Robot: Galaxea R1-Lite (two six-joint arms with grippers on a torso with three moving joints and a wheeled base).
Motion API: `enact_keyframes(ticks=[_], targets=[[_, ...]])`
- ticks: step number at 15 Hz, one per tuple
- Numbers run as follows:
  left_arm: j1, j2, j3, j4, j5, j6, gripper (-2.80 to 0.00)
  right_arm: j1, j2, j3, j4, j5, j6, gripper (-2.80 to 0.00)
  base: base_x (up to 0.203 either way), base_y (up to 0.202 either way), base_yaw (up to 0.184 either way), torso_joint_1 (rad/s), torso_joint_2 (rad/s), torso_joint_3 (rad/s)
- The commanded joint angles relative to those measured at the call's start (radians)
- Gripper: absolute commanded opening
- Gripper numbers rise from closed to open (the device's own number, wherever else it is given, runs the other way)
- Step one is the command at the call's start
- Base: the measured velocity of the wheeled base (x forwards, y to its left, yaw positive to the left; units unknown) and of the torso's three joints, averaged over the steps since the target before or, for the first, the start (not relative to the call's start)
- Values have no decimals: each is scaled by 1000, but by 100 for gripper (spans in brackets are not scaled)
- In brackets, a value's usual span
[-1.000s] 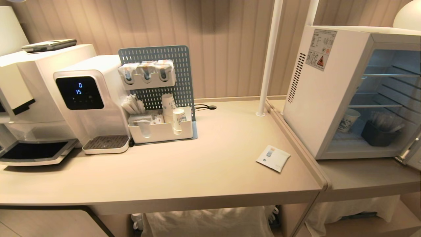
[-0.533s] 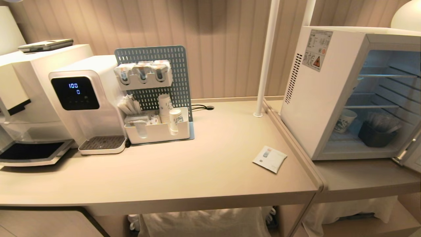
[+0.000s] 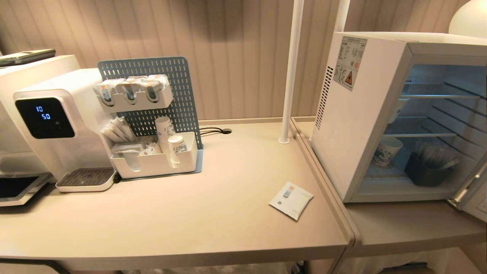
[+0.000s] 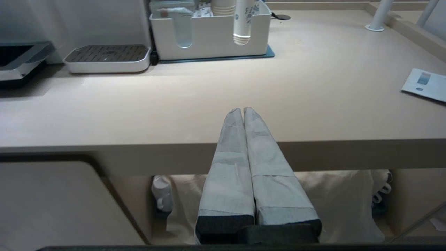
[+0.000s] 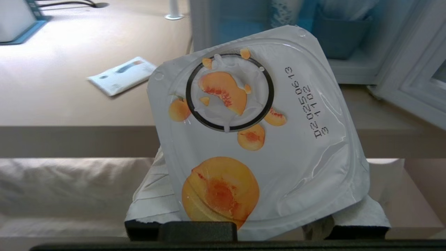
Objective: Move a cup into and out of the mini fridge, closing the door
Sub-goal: Put the yoghurt in the freezer
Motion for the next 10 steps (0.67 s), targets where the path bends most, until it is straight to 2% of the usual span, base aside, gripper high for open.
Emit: enact_keyframes(ticks=[1,5,10], targets=[[3,0,0,-1,0,0,-280,2,2,0,0,0,-1,-280,191,-191,13,7,2,7],[2,0,0,-1,0,-2,-280,2,2,0,2,0,-1,-280,174,-174,6,11,6,1],[2,0,2,-1,0,-2,-280,2,2,-3,11,0,-2,-280,9,-10,7,2,0,0]])
